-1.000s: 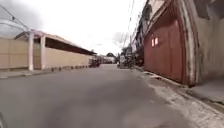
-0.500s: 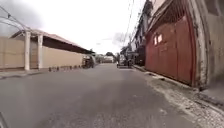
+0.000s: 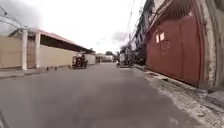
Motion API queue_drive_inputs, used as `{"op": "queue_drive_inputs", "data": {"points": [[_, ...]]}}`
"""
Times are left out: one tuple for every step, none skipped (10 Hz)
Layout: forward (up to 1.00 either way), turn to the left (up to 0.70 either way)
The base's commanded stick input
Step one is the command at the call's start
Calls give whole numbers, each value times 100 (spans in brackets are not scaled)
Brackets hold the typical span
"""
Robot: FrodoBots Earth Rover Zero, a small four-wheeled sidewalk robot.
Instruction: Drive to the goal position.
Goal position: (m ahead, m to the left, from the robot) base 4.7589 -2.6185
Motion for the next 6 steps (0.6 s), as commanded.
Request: {"op": "queue_drive_inputs", "data": {"points": [[70,0],[70,0],[70,0],[70,0],[70,0],[70,0]]}}
